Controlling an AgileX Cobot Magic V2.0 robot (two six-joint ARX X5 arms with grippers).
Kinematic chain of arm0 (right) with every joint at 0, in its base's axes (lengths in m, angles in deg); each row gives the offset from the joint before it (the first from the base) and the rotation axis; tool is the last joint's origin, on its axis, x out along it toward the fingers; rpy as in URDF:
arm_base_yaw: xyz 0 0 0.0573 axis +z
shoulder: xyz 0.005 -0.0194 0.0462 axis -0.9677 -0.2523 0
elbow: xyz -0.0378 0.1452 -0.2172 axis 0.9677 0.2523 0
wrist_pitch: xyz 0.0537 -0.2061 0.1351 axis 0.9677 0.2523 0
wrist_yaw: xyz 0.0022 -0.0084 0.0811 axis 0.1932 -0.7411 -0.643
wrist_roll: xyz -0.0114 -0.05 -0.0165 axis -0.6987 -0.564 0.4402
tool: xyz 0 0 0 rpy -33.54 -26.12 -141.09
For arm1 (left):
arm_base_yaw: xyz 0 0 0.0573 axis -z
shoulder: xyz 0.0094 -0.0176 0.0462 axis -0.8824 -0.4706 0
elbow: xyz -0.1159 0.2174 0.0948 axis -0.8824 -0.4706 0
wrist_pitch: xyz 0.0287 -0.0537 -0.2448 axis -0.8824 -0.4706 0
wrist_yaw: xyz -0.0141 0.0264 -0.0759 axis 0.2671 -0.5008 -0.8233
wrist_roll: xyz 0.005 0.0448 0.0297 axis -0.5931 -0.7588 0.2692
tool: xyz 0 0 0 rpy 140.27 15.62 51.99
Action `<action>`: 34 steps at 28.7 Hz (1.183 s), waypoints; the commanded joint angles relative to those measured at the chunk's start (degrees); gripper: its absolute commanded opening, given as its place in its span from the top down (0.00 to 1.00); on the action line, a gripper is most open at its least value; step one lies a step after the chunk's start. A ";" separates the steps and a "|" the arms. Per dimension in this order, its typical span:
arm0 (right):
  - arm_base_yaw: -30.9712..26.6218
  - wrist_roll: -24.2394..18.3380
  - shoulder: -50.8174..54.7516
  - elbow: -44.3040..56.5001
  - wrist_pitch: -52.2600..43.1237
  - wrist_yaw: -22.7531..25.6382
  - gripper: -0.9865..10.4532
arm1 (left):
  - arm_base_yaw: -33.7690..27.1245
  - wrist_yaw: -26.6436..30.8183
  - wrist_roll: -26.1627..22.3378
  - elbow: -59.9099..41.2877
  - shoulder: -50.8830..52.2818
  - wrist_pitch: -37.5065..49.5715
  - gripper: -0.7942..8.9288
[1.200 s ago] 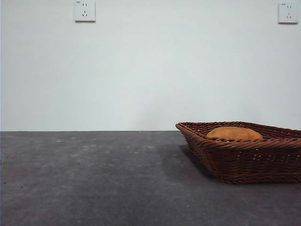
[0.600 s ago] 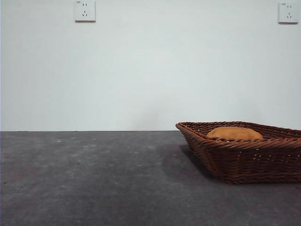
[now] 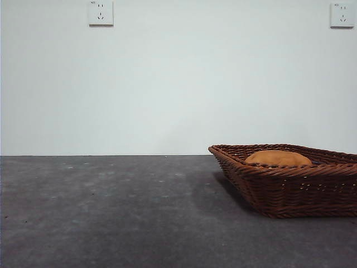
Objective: Help me put the vegetables on the table into the basket
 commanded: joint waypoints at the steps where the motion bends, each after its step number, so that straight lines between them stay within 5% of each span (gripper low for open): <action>1: 0.02 -0.46 0.52 -0.15 -0.79 1.42 0.91 | 0.17 0.07 0.39 -0.61 0.09 0.52 0.92; 3: -0.04 -1.53 4.02 -0.15 -1.64 5.84 0.91 | 0.17 0.09 0.39 -0.61 0.09 0.52 0.92; 6: -0.04 -1.77 13.86 2.69 -6.86 5.25 0.91 | 0.17 0.09 0.39 -0.61 -0.13 0.55 0.92; 12: -1.05 2.97 38.86 29.24 -32.13 5.90 0.91 | 0.17 0.09 0.39 -0.59 -0.55 0.55 0.92; 23: -2.01 3.63 58.51 61.16 -38.51 8.35 0.91 | 0.17 0.09 0.39 -0.59 -0.74 0.52 0.92; 34: -2.01 4.26 61.53 66.69 -38.82 8.39 0.91 | 0.17 0.09 0.39 -0.59 -1.20 0.55 0.92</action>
